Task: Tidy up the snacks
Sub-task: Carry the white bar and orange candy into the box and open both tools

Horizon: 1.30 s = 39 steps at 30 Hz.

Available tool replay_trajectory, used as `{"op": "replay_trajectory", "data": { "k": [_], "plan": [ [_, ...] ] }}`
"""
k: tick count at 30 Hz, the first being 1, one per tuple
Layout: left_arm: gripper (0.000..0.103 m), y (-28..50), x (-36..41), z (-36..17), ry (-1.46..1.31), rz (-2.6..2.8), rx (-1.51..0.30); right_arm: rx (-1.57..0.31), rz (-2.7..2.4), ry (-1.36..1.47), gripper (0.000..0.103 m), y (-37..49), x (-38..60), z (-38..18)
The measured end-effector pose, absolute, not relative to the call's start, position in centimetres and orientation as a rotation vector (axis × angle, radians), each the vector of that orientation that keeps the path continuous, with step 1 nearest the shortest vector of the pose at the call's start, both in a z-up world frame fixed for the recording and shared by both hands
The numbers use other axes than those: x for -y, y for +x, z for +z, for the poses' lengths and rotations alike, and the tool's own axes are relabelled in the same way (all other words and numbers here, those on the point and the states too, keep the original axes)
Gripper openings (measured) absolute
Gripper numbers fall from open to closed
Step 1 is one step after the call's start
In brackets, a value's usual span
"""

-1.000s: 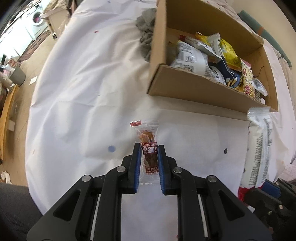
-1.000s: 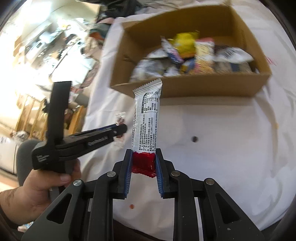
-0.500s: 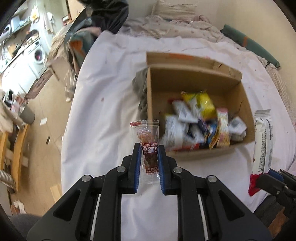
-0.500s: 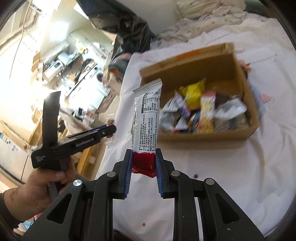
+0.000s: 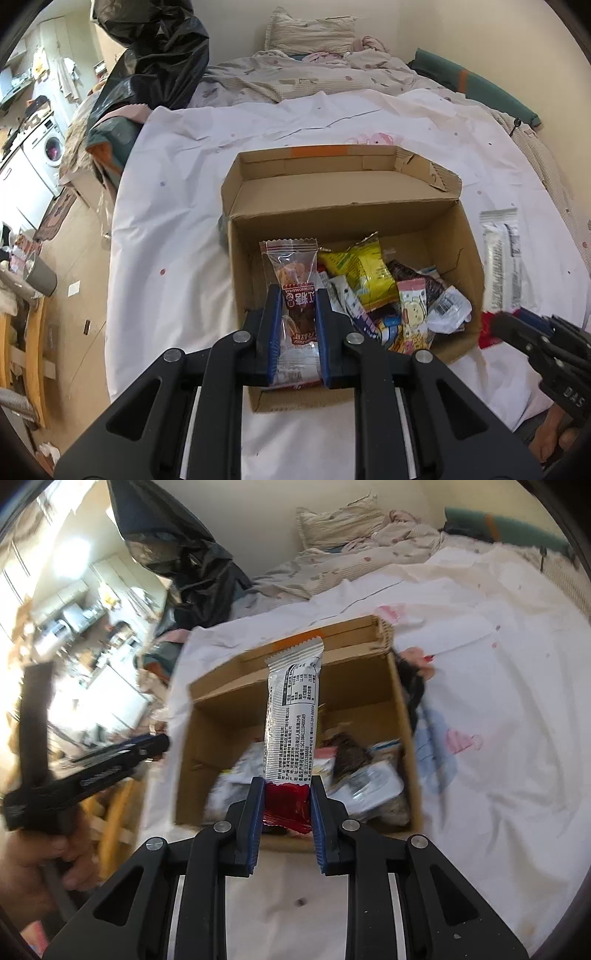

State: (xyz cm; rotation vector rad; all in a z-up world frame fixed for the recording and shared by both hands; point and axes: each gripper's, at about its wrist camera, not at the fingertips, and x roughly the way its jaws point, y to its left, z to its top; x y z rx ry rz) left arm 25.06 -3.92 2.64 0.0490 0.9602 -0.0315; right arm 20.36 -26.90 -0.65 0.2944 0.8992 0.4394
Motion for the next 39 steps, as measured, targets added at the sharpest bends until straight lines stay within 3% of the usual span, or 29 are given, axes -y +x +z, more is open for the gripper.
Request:
{"op": "replay_trajectory", "data": {
  "k": [33,35,37,39],
  "plan": [
    [0.018,29.5,5.8,-3.3,0.059,-0.028,-1.054,-1.063,0.436,0.341,0.028,25.9,24.6,-5.1],
    [0.026,29.4,6.0,-3.3,0.069,-0.024,-1.059,-1.060,0.439,0.347,0.028,26.0,24.5,-5.0],
    [0.064,29.3,6.1,-3.1,0.081,-0.012,-1.055,-1.061,0.435,0.351,0.029,26.0,24.5,-4.9],
    [0.083,28.9,6.1,-2.6,0.089,0.004,-1.026,-1.059,0.438,0.355,0.031,26.0,24.7,-4.7]
  ]
}}
